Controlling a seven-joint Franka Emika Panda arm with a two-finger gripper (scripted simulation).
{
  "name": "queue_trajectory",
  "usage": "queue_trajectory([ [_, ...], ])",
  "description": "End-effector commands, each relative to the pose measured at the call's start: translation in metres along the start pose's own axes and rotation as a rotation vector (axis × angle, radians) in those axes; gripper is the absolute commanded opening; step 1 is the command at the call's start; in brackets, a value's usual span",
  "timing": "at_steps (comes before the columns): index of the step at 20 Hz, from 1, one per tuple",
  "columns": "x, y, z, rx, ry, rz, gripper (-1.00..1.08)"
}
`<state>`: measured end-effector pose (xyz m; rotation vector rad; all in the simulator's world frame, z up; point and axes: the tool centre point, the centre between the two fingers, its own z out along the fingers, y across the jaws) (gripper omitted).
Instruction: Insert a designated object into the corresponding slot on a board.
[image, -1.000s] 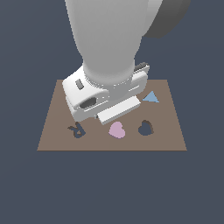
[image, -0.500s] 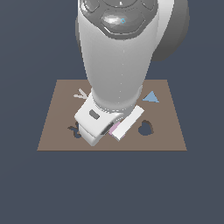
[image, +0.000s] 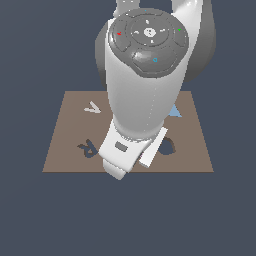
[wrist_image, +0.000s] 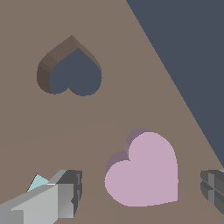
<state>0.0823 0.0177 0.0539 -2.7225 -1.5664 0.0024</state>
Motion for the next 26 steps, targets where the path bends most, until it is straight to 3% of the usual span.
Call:
queue_trajectory([
  [1,0.003,0.001,0.002,-0.001,0.001,-0.029,1.00],
  [17,0.004,0.001,0.024,-0.001,0.001,-0.048,1.00],
  [18,0.004,0.001,0.024,-0.001,0.001,-0.048,-1.00],
  [26,0.004,0.001,0.024,-0.001,0.001,-0.048,-1.00],
])
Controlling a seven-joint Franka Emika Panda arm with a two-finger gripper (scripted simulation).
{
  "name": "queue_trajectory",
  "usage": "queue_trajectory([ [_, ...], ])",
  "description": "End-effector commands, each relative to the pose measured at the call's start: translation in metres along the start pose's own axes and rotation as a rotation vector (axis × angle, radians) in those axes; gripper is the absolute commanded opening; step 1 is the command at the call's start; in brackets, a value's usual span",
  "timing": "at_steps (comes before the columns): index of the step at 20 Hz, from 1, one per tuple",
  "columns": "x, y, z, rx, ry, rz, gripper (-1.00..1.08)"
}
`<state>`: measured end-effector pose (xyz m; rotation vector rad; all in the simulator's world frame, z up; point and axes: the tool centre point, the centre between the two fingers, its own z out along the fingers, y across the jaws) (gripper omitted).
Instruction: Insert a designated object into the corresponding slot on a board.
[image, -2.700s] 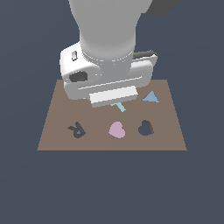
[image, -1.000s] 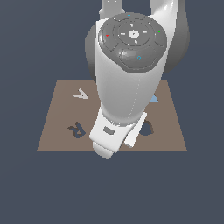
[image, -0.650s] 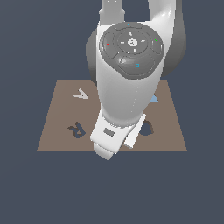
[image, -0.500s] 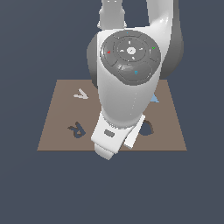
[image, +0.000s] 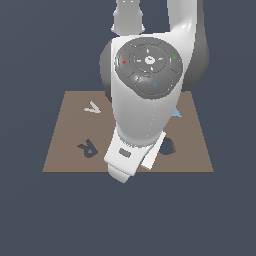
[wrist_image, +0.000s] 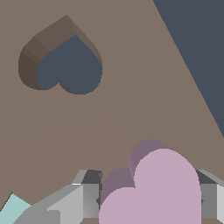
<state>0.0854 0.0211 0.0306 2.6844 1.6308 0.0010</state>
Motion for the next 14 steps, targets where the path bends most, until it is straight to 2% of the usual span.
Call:
queue_trajectory([
  [1,0.0000,-0.0004,0.0007,0.001,0.000,0.000,-1.00],
  [14,0.0017,0.0007,-0.0026,0.001,-0.001,-0.037,-1.00],
])
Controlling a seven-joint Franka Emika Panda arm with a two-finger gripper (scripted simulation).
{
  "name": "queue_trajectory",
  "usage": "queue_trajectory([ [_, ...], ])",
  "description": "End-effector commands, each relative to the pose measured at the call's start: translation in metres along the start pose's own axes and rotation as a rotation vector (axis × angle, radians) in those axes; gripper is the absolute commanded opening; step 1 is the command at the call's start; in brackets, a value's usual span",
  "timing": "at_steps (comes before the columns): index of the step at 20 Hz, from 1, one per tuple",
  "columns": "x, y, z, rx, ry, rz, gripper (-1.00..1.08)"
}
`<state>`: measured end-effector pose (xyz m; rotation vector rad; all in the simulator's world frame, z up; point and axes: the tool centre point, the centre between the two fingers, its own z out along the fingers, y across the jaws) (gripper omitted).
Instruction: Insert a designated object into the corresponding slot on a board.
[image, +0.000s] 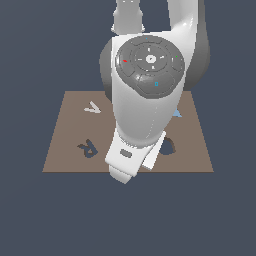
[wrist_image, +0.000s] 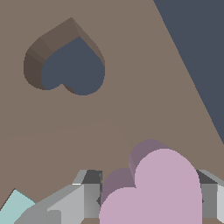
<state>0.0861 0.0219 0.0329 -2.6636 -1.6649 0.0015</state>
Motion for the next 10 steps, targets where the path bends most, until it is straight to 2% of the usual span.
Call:
queue_trajectory([
  [1,0.0012,0.0008,-0.0004,-0.001,0.000,-0.023,-1.00],
  [10,0.0095,0.0047,-0.0011,-0.001,0.000,-0.195,-1.00],
])
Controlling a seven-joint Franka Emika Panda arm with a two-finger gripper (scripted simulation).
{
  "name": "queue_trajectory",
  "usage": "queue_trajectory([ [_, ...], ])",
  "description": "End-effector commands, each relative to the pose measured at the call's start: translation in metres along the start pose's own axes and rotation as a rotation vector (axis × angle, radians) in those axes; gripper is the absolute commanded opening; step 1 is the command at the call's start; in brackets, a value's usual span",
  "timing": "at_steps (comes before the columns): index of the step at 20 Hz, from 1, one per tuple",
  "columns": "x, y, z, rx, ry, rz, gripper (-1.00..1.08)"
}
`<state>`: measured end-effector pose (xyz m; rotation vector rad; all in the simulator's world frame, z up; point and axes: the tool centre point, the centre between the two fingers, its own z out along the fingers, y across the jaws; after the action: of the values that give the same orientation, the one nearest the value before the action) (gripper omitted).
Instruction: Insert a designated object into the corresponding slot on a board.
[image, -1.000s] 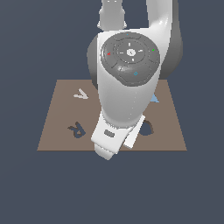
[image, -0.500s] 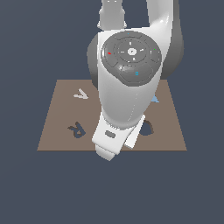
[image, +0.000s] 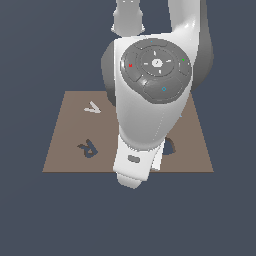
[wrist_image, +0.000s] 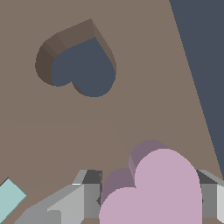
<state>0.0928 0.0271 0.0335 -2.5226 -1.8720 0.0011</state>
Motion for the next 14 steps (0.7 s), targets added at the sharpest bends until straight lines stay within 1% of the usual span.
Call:
queue_trajectory([
  [1,0.003,0.002,-0.001,-0.001,0.000,-0.063,-1.00],
  [7,0.013,0.006,-0.001,-0.001,0.000,-0.256,-1.00],
  [14,0.028,0.008,-0.002,-0.002,0.000,-0.543,-1.00],
])
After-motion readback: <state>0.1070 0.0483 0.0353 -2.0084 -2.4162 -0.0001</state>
